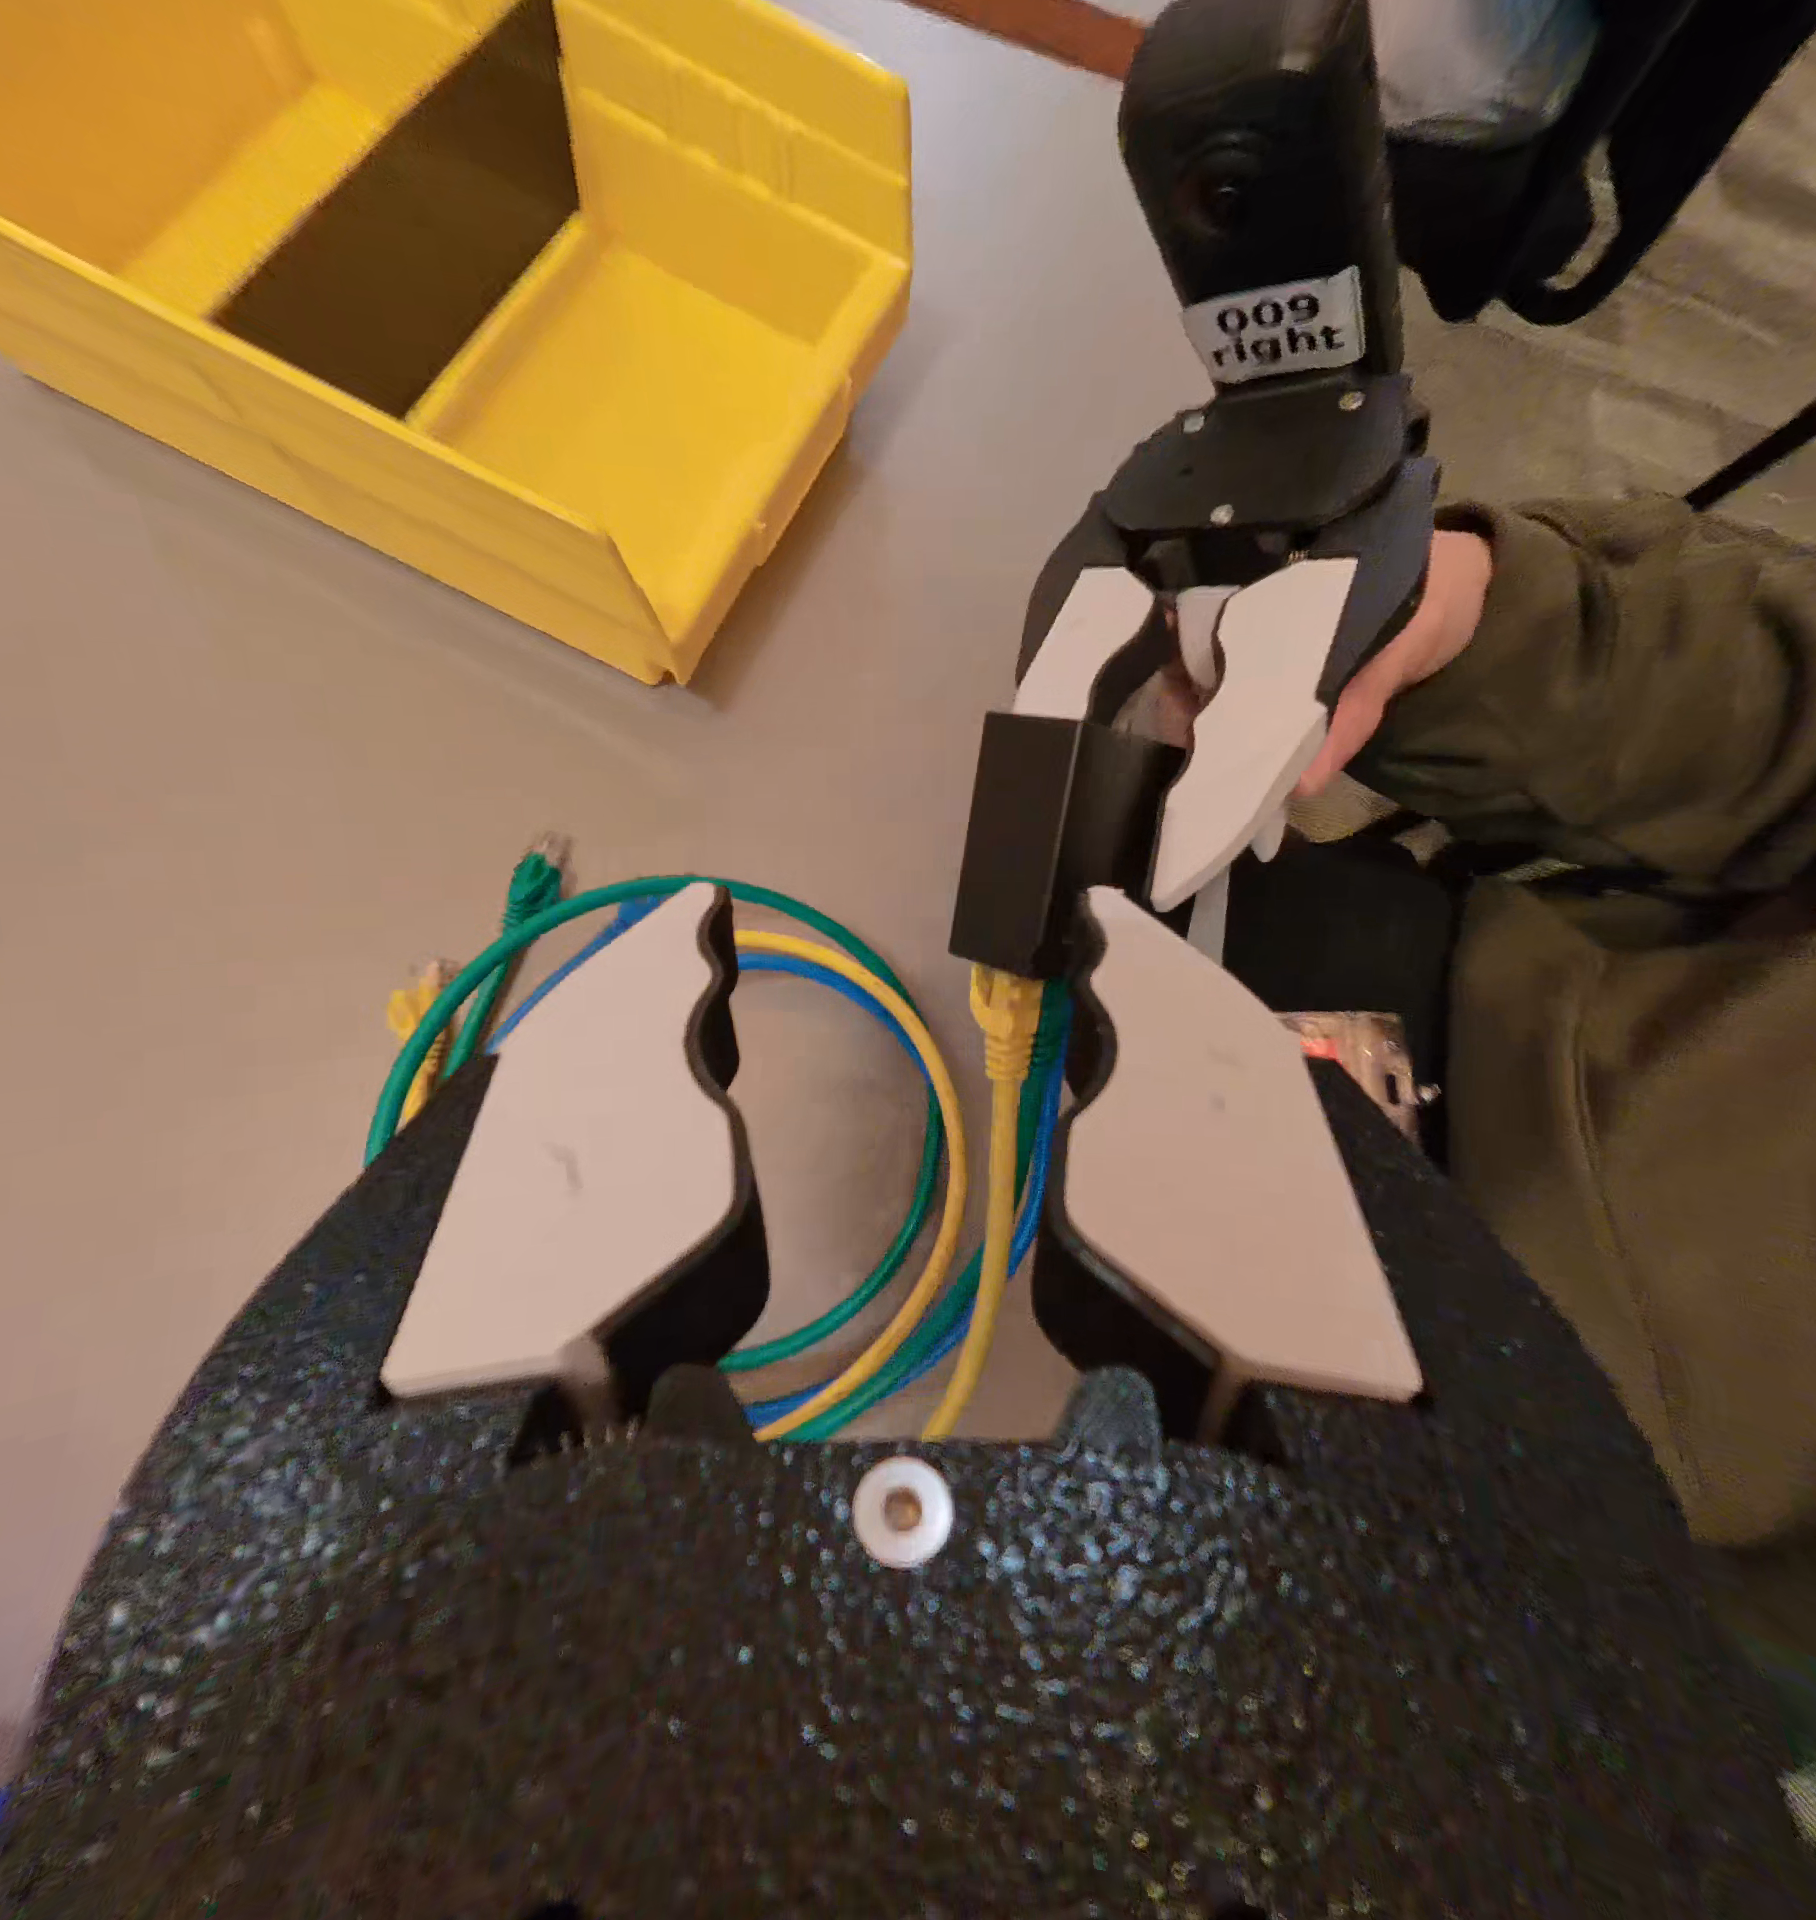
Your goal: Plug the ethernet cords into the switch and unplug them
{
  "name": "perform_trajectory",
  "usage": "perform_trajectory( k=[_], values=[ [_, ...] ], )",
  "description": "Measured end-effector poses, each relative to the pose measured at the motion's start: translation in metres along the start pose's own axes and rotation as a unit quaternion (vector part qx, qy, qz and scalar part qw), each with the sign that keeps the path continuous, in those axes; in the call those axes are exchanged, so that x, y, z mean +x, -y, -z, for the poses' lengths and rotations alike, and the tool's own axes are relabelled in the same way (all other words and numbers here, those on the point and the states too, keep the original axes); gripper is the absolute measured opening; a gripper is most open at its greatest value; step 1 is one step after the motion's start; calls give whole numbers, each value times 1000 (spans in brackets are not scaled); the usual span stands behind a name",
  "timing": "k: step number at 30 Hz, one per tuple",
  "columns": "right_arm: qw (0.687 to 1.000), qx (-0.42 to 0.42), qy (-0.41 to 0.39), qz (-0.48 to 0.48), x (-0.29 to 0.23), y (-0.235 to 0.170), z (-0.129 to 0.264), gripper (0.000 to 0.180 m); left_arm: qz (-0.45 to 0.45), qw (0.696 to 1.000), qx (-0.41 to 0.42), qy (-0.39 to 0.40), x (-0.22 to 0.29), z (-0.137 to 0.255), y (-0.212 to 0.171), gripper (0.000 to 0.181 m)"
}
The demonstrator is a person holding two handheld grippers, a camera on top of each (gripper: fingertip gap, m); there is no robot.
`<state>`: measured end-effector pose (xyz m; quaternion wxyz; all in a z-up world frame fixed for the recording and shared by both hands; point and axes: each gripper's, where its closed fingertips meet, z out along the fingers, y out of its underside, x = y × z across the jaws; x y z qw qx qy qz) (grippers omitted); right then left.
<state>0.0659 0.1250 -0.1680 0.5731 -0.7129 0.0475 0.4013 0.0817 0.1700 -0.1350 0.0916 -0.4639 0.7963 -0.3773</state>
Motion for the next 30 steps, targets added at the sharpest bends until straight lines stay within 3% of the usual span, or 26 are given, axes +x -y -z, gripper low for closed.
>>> perform_trajectory(
  k=[4,6,10,12,19,22,30],
  values=[
    [1000,-14,13,9,2,5,-7,30,41,994,-46,-93,-3,-14,-9,57],
    [999,-25,14,13,7,5,-8,30,62,986,-58,-145,1,-16,-12,44],
    [999,-12,34,-11,13,12,-8,30,86,972,-47,-212,4,-17,-11,29],
    [999,-11,33,-16,17,13,-9,30,86,964,-32,-248,9,-15,-8,31],
    [999,-23,24,-1,19,9,-13,30,96,964,-44,-245,0,-27,-14,39],
    [1000,-20,17,-2,21,10,-14,30,96,959,-20,-265,4,-30,-5,25],
    [999,44,21,-9,28,28,-2,29,168,952,-18,-254,0,-36,2,25]
  ],
)
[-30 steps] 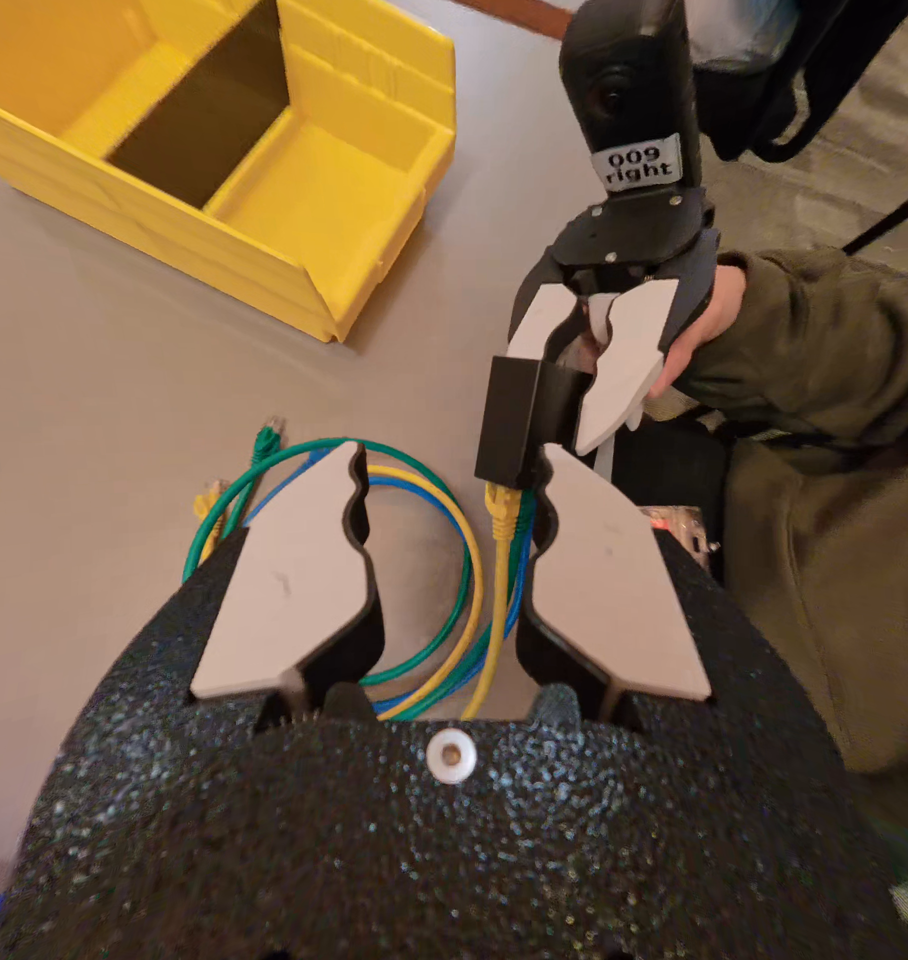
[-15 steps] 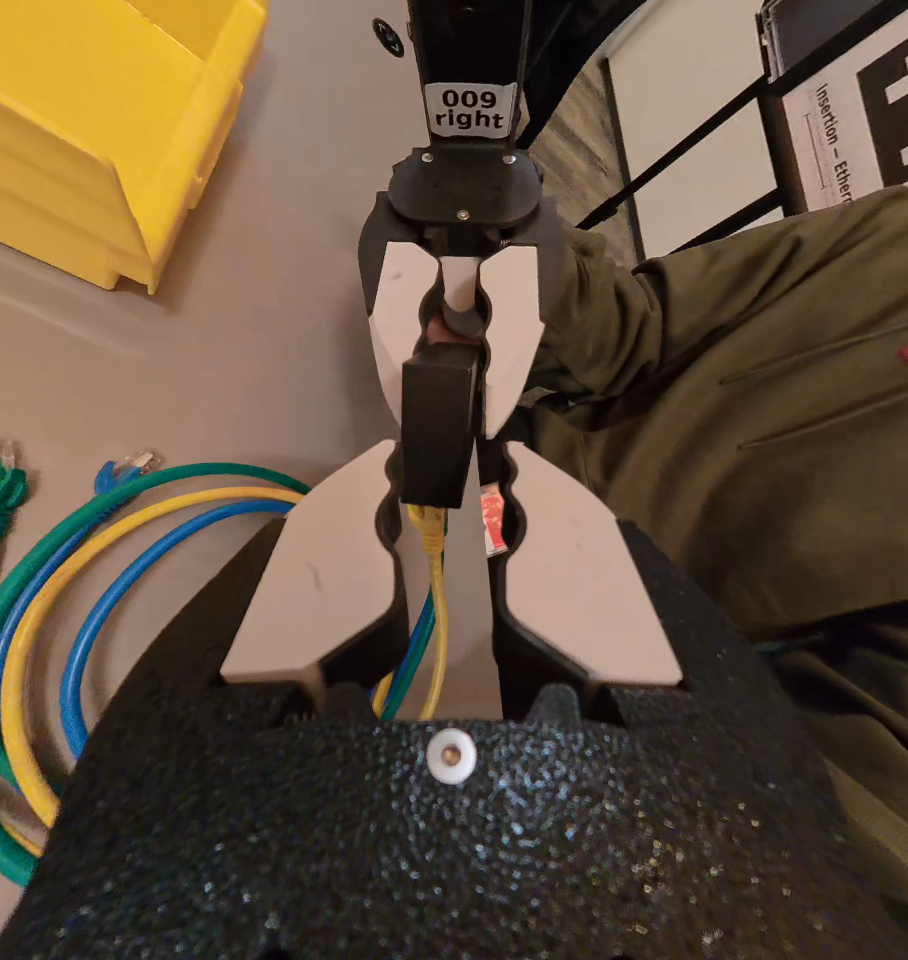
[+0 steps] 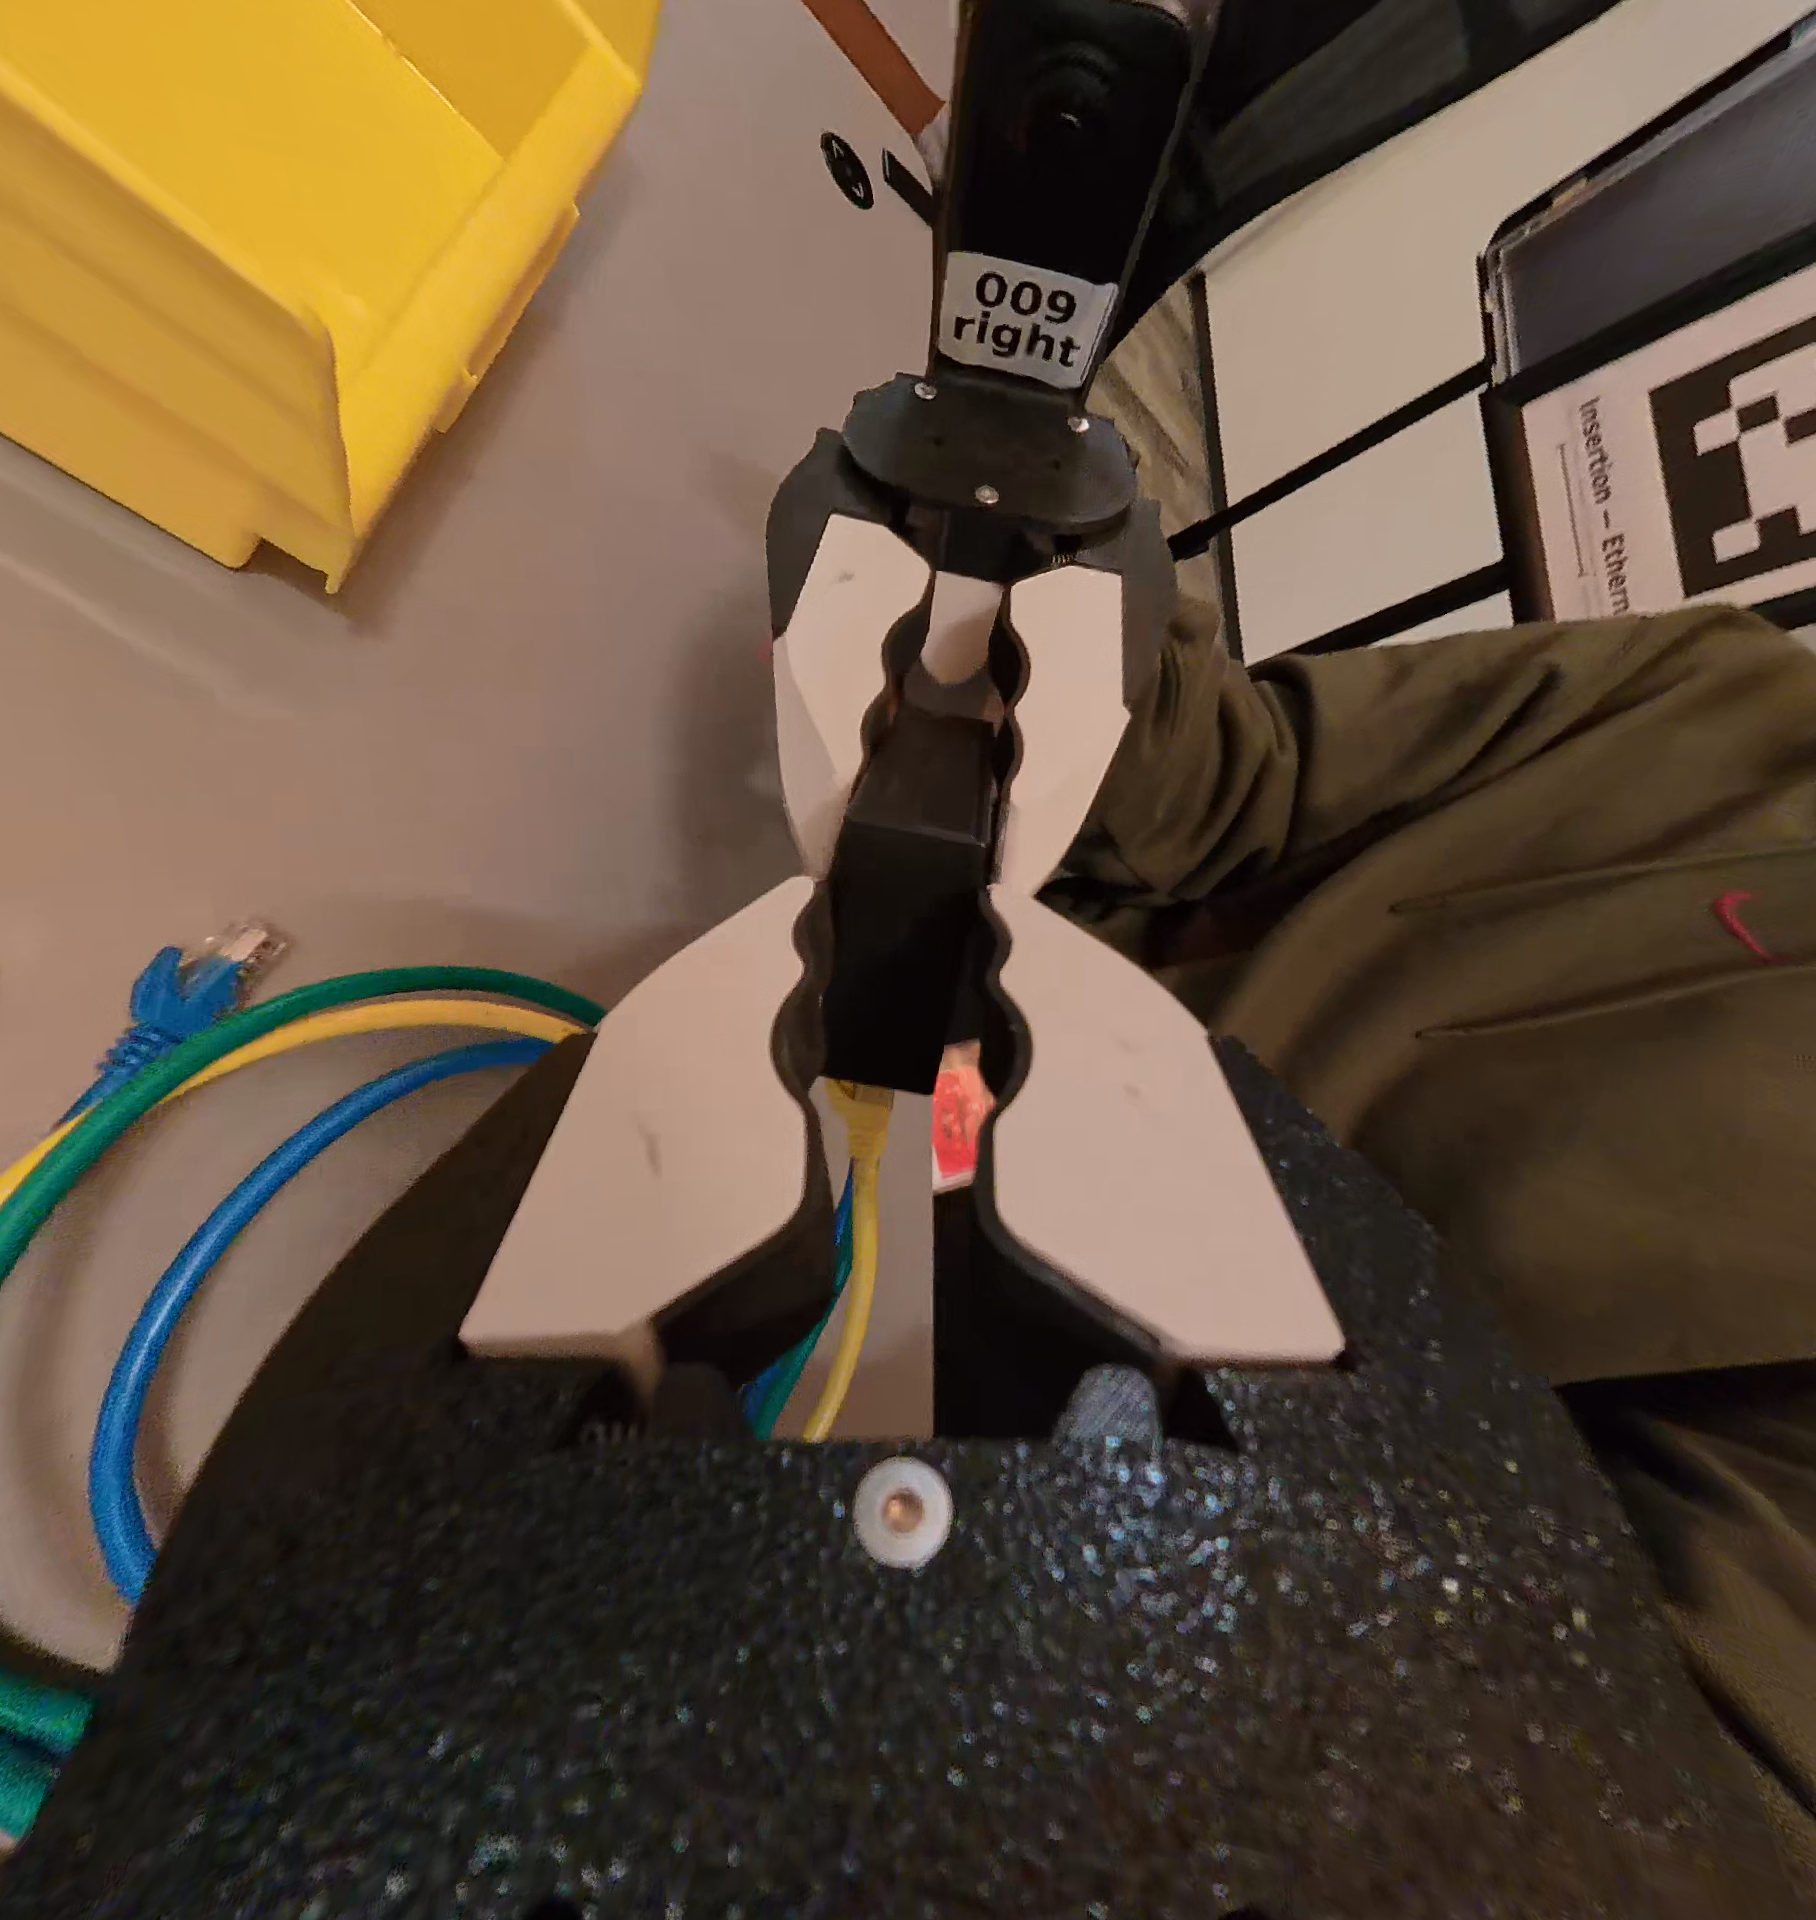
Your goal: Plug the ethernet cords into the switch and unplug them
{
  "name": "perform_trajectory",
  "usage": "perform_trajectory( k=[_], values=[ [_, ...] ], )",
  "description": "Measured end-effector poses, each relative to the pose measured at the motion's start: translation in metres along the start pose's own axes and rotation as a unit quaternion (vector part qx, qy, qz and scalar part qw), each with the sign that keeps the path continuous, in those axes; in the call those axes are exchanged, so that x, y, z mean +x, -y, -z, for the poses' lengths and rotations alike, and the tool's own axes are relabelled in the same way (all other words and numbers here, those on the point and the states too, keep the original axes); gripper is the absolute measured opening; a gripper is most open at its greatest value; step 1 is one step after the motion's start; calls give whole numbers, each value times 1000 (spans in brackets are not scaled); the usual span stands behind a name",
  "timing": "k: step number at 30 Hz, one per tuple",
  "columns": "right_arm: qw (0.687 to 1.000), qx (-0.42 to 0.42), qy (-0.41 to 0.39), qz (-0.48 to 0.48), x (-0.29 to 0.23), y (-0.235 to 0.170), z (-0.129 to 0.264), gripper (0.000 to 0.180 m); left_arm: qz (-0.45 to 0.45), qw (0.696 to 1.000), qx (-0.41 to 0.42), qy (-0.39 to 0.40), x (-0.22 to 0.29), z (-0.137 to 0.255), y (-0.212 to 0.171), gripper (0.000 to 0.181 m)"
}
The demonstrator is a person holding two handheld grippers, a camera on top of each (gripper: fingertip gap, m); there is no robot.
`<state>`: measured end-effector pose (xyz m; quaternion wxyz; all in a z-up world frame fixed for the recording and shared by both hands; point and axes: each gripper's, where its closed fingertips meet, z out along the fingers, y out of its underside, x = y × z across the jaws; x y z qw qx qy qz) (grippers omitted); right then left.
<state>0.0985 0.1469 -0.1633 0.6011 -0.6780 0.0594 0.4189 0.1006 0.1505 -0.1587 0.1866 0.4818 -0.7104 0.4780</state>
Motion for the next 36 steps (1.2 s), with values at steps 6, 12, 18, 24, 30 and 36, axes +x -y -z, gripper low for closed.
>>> perform_trajectory(
  k=[6,12,18,24,30,36],
  values=[
    [986,26,-55,158,1,11,10,69,68,997,25,34,-12,17,6,25],
    [926,67,-105,357,-11,19,9,101,139,986,92,9,-14,41,18,25],
    [870,90,-176,453,-6,25,6,105,147,986,65,-45,-1,38,10,25],
    [834,53,-160,525,-9,10,1,86,131,990,1,-58,10,29,1,25],
    [807,27,-167,566,-11,2,-4,70,133,989,1,-63,8,25,3,25],
    [832,51,-194,517,-12,11,-6,69,61,996,54,-32,-2,24,8,31]
  ],
)
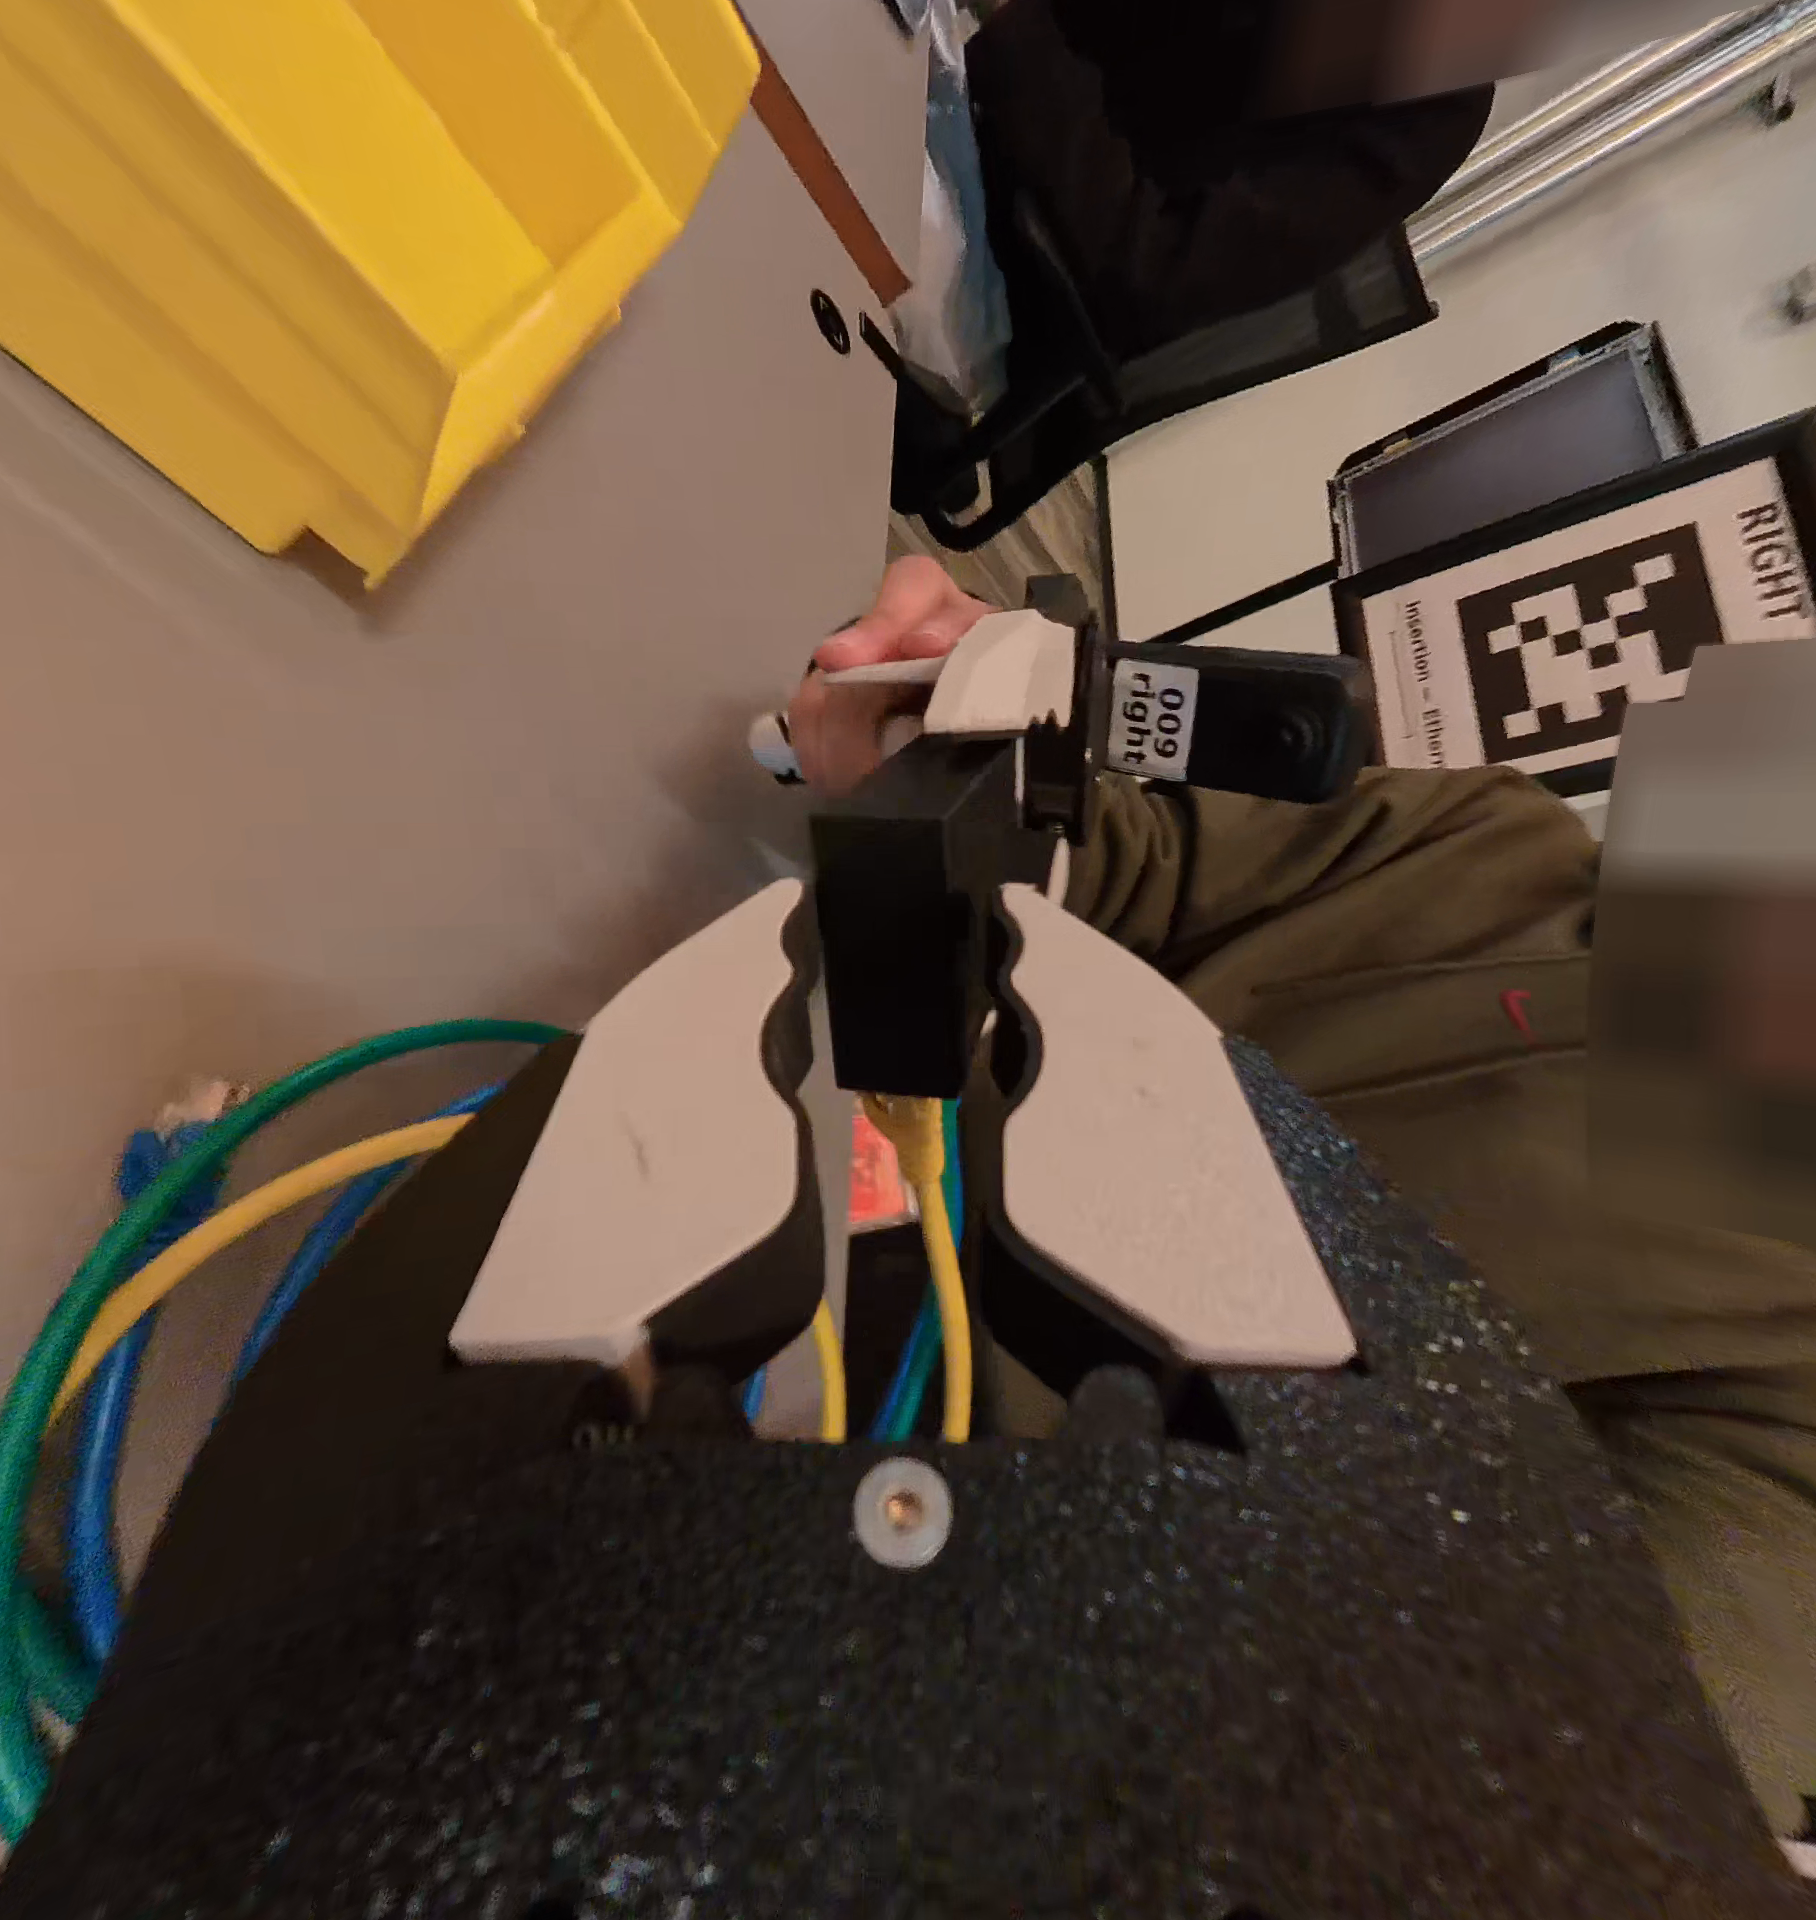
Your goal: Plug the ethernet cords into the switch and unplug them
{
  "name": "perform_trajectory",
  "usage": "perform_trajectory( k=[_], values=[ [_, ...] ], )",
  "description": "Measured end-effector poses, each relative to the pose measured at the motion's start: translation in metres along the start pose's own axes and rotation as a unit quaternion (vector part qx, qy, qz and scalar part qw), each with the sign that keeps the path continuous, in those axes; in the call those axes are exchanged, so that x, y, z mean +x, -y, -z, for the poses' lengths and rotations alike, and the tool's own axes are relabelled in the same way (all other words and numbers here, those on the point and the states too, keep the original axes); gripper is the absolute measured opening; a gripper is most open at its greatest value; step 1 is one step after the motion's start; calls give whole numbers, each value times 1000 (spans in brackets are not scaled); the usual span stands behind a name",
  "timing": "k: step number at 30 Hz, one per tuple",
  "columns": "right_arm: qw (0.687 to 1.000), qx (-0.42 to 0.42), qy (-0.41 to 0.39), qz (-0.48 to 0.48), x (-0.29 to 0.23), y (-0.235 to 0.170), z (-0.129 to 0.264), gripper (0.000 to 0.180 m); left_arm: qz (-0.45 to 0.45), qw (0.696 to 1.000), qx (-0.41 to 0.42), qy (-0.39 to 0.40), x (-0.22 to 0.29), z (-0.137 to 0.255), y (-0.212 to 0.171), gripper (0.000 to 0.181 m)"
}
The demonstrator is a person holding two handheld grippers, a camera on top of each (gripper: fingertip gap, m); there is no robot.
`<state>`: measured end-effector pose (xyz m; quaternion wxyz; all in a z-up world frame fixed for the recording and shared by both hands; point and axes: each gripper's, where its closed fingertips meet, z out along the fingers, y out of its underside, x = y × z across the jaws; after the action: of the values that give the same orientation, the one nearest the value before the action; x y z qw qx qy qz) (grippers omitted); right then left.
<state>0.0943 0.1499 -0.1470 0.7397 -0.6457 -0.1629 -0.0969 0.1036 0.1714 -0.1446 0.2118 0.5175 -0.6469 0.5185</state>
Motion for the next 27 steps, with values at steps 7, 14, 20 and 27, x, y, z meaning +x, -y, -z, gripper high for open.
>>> perform_trajectory(
  k=[7,14,20,27],
  values=[
    [999,22,-5,-32,1,8,0,67,25,999,6,-35,-7,-5,-11,48],
    [998,15,18,-56,0,-6,2,68,52,998,20,-30,-20,5,-9,0],
    [994,58,-9,-88,8,11,4,67,-34,992,60,-105,15,3,8,16],
    [995,65,-11,-73,9,16,7,66,-4,1000,13,-19,-18,-2,-8,38]
  ],
)
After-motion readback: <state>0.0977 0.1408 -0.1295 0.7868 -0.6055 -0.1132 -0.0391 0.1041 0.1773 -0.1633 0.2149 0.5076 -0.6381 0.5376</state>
